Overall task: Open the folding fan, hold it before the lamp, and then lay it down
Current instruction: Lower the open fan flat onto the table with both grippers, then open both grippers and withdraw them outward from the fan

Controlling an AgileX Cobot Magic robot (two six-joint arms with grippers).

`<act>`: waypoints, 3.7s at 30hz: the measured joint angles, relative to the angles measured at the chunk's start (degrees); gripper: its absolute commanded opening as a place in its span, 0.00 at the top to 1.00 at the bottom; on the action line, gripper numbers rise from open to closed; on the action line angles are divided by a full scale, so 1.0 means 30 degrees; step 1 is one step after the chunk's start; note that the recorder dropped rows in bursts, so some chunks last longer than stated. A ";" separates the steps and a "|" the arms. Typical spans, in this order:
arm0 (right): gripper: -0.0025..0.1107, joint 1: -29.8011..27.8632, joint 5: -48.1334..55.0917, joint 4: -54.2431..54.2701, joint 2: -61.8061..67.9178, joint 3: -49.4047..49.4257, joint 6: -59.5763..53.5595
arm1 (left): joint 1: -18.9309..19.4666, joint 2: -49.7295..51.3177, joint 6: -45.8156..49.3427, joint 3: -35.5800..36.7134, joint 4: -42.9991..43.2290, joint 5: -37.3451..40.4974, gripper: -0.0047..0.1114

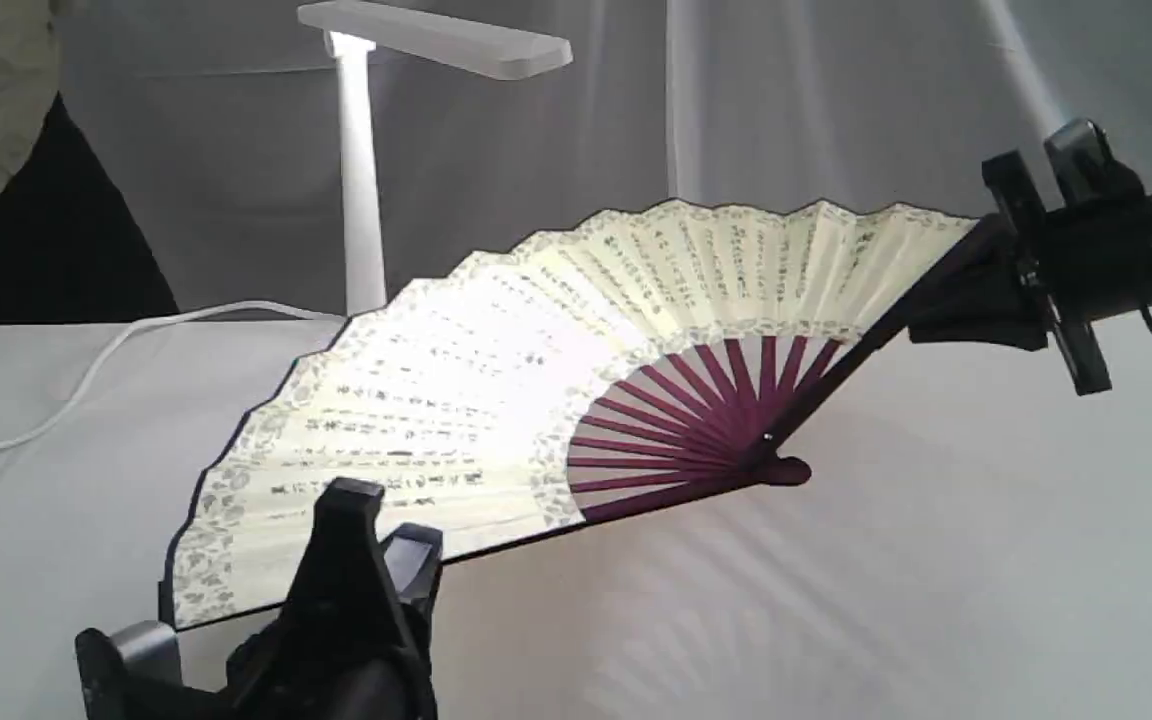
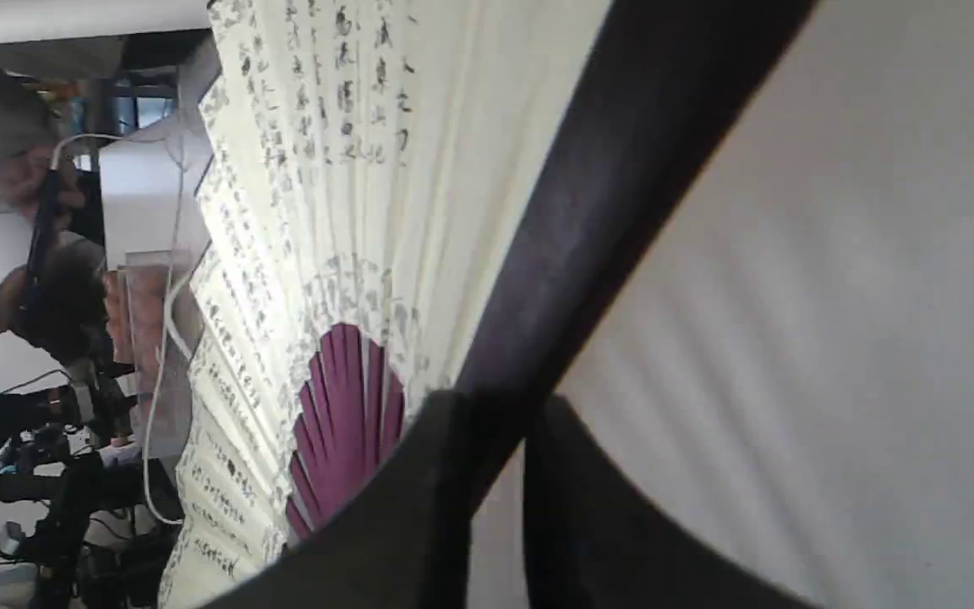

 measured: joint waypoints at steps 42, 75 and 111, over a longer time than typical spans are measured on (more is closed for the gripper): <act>0.98 -0.2105 -0.0844 -0.1174 0.3949 0.0046 -0.0076 | 0.0100 0.5600 -0.1842 -0.3850 0.0908 0.1722 0.92; 0.42 -0.3038 -0.1485 -0.1851 0.3700 0.0046 0.1676 | 0.4913 0.1600 0.2961 -0.3816 0.4548 1.0678 0.51; 0.98 0.1460 -0.1566 -1.0301 -0.0689 0.0010 0.1472 | 1.8156 -0.5683 2.2659 -0.5542 1.1361 2.9399 0.96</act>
